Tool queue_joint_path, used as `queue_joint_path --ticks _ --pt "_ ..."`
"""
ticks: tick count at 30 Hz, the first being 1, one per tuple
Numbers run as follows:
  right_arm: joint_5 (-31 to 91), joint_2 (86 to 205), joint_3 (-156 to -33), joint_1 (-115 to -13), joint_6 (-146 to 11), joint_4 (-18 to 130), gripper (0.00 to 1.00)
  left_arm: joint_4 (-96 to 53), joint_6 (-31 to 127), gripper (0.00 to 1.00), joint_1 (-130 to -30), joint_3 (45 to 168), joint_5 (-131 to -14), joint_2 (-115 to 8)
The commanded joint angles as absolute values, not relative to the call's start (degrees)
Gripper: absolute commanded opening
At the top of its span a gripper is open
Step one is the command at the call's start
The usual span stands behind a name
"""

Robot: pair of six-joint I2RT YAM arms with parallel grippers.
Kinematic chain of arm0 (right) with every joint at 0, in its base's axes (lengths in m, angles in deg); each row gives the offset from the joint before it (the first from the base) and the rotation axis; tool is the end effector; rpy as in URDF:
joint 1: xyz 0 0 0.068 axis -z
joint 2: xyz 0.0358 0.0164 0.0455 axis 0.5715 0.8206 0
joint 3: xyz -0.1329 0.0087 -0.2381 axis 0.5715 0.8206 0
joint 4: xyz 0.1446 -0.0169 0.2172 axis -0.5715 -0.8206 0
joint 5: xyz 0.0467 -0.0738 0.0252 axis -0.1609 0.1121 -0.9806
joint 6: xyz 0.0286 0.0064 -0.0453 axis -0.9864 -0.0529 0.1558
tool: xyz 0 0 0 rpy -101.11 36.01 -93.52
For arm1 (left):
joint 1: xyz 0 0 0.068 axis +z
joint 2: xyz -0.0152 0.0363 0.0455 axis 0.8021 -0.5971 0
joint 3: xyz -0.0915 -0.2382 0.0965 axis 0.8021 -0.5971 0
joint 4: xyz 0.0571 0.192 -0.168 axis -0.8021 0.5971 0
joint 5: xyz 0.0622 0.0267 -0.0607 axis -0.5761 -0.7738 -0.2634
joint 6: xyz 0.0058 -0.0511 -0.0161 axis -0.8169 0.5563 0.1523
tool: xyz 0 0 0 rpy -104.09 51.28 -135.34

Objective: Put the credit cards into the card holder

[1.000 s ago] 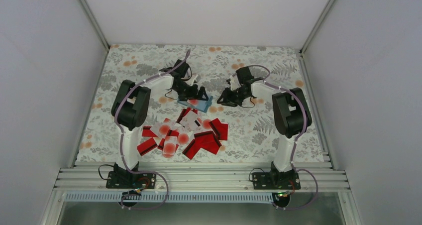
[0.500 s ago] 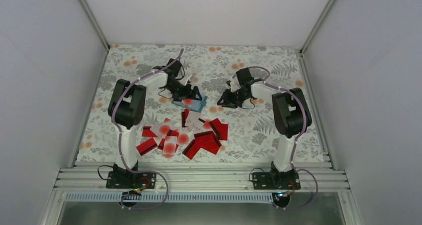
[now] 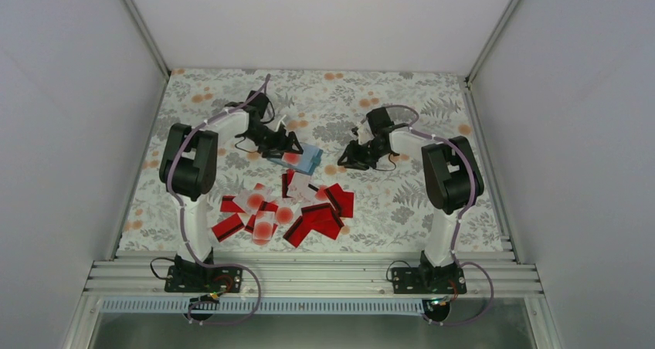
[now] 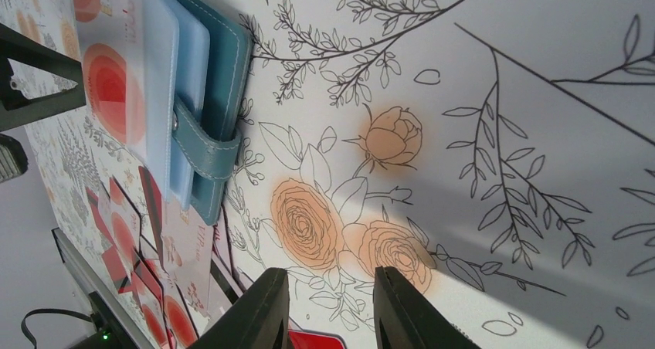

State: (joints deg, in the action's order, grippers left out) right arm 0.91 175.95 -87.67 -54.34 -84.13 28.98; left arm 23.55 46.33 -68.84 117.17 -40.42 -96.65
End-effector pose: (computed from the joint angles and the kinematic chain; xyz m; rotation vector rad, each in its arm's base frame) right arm 0.3436 0.1440 0.1405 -0.0552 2.8813 1.0625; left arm 0.3801 -0.1295 0.1562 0.2617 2.8794 -1.1078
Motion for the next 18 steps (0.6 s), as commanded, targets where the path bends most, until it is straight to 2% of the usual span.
queue_joint_path --ticks 1,8,13,18 --pt "0.3 174.6 -87.1 -54.9 -83.2 29.6 0.29 23.5 45.3 0.81 -68.4 117.0 -41.4 -95.0" --pt "-0.3 175.1 -87.2 -55.6 -83.8 30.4 0.25 23.8 44.8 0.72 -68.7 119.0 -44.2 -96.3" --pt "1.0 175.9 -89.0 -57.9 -84.4 29.9 0.25 26.6 45.2 0.65 -70.0 122.6 -53.3 -96.7" --pt "4.2 176.5 -90.9 -60.2 -85.4 28.6 0.22 27.8 46.0 0.62 -71.3 123.6 -59.7 -96.4"
